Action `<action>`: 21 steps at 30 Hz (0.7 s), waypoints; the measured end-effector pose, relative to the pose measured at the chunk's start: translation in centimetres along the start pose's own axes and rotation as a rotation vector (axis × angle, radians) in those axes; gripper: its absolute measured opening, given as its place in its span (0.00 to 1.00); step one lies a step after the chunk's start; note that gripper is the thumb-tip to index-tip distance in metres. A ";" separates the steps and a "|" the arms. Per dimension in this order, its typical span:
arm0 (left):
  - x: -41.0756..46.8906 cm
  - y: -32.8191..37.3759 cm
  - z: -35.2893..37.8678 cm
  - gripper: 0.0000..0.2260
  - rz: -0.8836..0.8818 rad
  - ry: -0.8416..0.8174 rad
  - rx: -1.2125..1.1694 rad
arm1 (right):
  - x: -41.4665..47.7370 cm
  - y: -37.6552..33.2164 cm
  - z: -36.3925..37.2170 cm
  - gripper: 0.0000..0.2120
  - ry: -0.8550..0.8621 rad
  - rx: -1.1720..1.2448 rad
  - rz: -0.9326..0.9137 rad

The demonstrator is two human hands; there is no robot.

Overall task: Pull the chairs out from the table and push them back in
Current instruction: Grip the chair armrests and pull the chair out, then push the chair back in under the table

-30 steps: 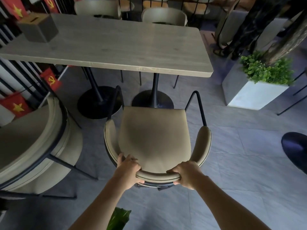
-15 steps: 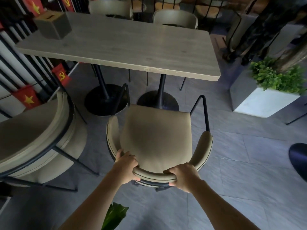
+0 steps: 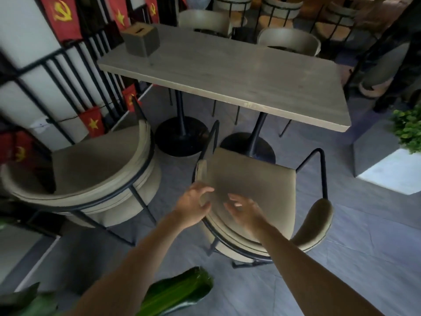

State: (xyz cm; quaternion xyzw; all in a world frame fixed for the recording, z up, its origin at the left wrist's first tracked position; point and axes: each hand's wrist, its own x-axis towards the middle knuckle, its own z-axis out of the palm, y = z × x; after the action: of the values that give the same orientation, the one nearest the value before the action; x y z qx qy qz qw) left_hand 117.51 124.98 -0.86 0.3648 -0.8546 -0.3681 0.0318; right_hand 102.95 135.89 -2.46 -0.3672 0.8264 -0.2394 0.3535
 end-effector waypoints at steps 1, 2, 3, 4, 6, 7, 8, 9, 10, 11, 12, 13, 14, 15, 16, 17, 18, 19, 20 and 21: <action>-0.1 -1.4 -1.6 0.18 -0.008 0.061 0.006 | 0.5 -2.0 1.0 0.21 -0.005 0.022 -0.027; -0.4 -2.9 -3.2 0.19 -0.036 0.107 0.011 | 0.9 -4.0 2.0 0.22 -0.011 0.033 -0.063; -0.7 -4.5 -4.8 0.19 -0.072 0.145 0.014 | 1.4 -5.9 3.2 0.23 -0.023 0.028 -0.099; -1.0 -6.2 -6.5 0.20 -0.102 0.182 0.016 | 1.9 -7.9 4.4 0.24 -0.036 0.009 -0.143; -1.7 -9.5 -9.7 0.20 -0.141 0.247 0.010 | 2.9 -11.9 6.9 0.27 -0.069 -0.036 -0.209; -2.1 -11.2 -11.2 0.20 -0.171 0.265 0.005 | 3.3 -13.7 8.3 0.28 -0.093 -0.045 -0.228; -2.5 -12.9 -12.6 0.20 -0.204 0.273 0.012 | 3.9 -15.6 9.6 0.29 -0.118 -0.054 -0.245; -2.9 -14.6 -14.0 0.21 -0.239 0.268 0.034 | 4.3 -17.3 11.1 0.30 -0.144 -0.071 -0.264; -3.4 -16.3 -15.2 0.23 -0.271 0.248 0.065 | 4.7 -19.0 12.5 0.30 -0.168 -0.099 -0.286; -3.8 -18.0 -16.2 0.25 -0.300 0.214 0.096 | 5.1 -20.4 14.0 0.31 -0.194 -0.129 -0.305; -4.2 -19.6 -17.1 0.27 -0.326 0.176 0.135 | 5.6 -21.6 15.4 0.32 -0.216 -0.158 -0.324; -4.6 -21.2 -18.0 0.28 -0.355 0.130 0.178 | 6.2 -22.6 16.8 0.34 -0.239 -0.197 -0.337; -5.0 -22.7 -18.6 0.30 -0.380 0.087 0.220 | 6.8 -23.5 18.0 0.36 -0.257 -0.255 -0.353; -5.3 -24.1 -19.1 0.31 -0.401 0.049 0.254 | 7.5 -24.2 19.0 0.37 -0.270 -0.331 -0.369; -5.5 -25.5 -19.4 0.32 -0.421 0.010 0.277 | 8.3 -24.8 19.9 0.38 -0.277 -0.418 -0.385; -5.7 -26.8 -19.5 0.32 -0.441 -0.038 0.297 | 9.0 -25.4 20.5 0.38 -0.284 -0.515 -0.398; -5.8 -27.9 -19.6 0.33 -0.453 -0.096 0.324 | 9.7 -25.9 21.0 0.38 -0.293 -0.622 -0.410; -5.7 -28.9 -19.5 0.32 -0.454 -0.157 0.367 | 10.5 -26.2 21.5 0.37 -0.304 -0.733 -0.420; -5.5 -29.8 -19.4 0.32 -0.448 -0.207 0.417 | 11.3 -26.4 21.9 0.35 -0.315 -0.845 -0.428; -5.1 -30.5 -19.2 0.30 -0.439 -0.239 0.459 | 12.2 -26.5 22.3 0.33 -0.330 -0.945 -0.428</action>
State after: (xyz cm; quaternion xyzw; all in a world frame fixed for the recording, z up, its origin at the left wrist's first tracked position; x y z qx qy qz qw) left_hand 145.72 102.55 -5.66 0.4922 -0.8139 -0.2043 -0.2315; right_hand 125.68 107.09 -4.24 -0.6789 0.6843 0.1521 0.2183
